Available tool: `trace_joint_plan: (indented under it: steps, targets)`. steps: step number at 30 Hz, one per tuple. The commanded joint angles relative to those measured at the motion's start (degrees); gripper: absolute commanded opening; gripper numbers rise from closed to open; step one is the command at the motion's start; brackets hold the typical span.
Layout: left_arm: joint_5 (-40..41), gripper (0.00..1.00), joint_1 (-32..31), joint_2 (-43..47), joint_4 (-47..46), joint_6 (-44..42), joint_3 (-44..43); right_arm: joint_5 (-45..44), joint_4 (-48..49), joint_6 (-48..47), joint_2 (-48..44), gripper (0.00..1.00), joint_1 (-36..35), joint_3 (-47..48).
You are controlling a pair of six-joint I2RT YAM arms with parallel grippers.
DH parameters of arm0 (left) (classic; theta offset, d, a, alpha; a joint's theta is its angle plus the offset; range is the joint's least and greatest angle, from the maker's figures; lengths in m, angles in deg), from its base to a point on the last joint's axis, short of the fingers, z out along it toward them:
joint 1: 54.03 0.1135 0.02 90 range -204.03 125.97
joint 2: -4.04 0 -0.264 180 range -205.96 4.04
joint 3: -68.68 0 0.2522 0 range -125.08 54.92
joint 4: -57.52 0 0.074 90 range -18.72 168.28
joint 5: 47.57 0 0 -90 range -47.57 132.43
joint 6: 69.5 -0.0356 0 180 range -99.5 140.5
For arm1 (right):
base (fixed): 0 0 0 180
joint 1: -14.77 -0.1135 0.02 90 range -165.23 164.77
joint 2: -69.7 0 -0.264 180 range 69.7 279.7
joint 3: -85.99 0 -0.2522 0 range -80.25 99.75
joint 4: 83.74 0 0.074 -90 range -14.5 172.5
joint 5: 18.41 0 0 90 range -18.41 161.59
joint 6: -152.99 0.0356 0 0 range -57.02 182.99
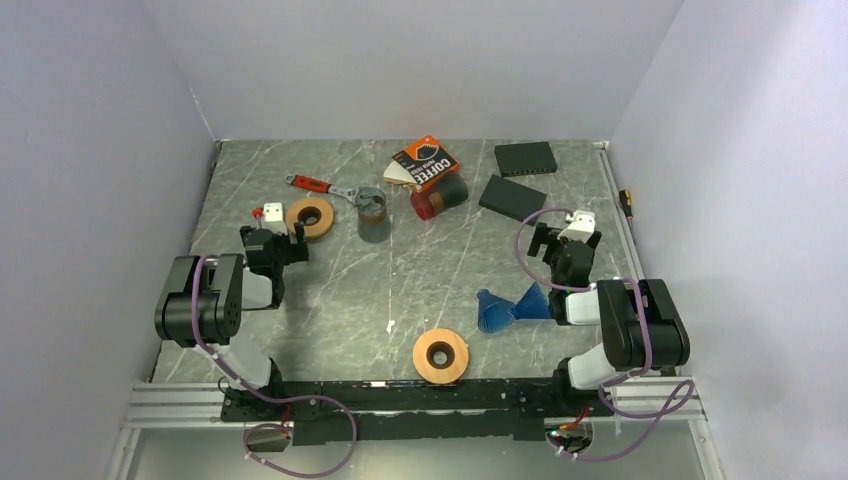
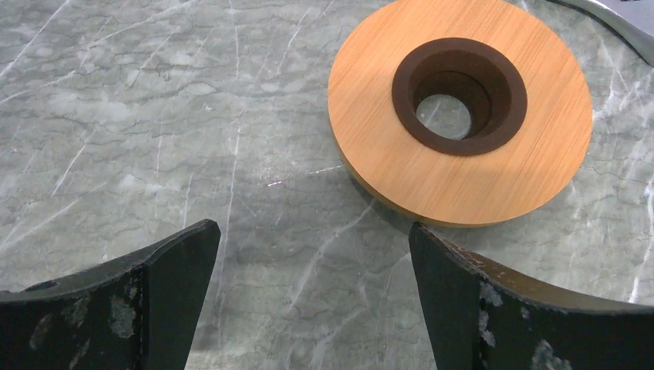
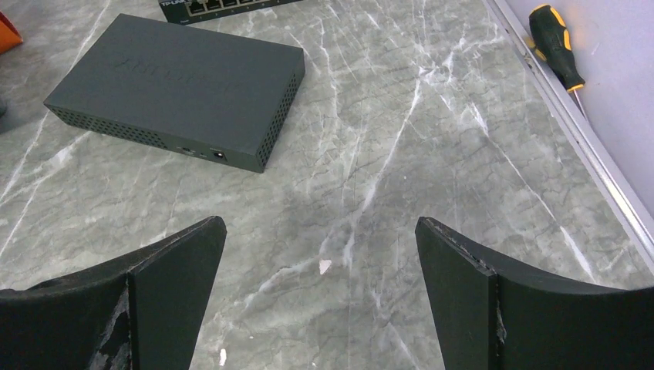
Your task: Place the coffee filter in the dripper
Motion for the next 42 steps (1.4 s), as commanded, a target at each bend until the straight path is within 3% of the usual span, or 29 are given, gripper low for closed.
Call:
trace_joint_plan:
  steps: [1, 10, 13, 14, 15, 17, 18, 21, 29, 38, 42]
  targets:
    - [0.9, 1.00, -0.2, 1.4, -3.6, 0.8, 0.1, -0.8, 3.7, -0.8, -0.8, 1.00, -0.1, -0.2]
    - [1.2, 1.00, -0.2, 1.5, -4.4, 0.4, 0.5, -0.7, 3.6, -0.7, -0.8, 1.00, -0.1, -0.1]
    - [1.5, 1.00, -0.4, 7.1, -4.3, 0.2, 2.5, -1.0, 4.0, -0.8, -1.0, 1.00, -0.1, -0.4]
    - [3.2, 1.00, -0.5, 11.6, -1.3, 1.4, 3.0, -2.7, 4.8, -1.0, -1.4, 1.00, -0.3, -0.7]
    - [8.6, 1.00, -0.5, 16.6, 9.4, 6.0, 2.0, -6.9, 1.4, -0.3, -4.7, 1.00, -1.3, -0.1]
    - [19.8, 0.99, -0.5, 25.2, 34.5, 20.5, -3.8, -9.1, -14.0, 2.0, -12.3, 1.00, -2.2, 4.4]
    - [22.2, 0.99, -0.3, 27.6, 41.8, 24.6, -6.4, -8.6, -20.1, 5.6, -15.4, 1.00, -2.2, 6.7]
    - [21.2, 1.00, -0.3, 31.5, 51.8, 27.5, -9.2, -12.0, -34.9, 20.8, -23.4, 1.00, -2.1, 10.6]
    - [5.7, 0.99, -0.3, 34.3, 62.5, 29.3, -15.4, -7.9, -58.1, 31.9, -29.1, 1.00, -1.6, 17.8]
    - [-16.4, 0.96, -0.3, 24.9, 69.2, 31.6, -28.8, 3.5, -62.7, 29.7, -33.0, 1.00, -1.5, 14.0]
    - [-26.8, 0.99, -0.4, 20.7, 65.7, 34.1, -32.0, 6.2, -64.8, 30.5, -34.8, 1.00, -1.5, 12.9]
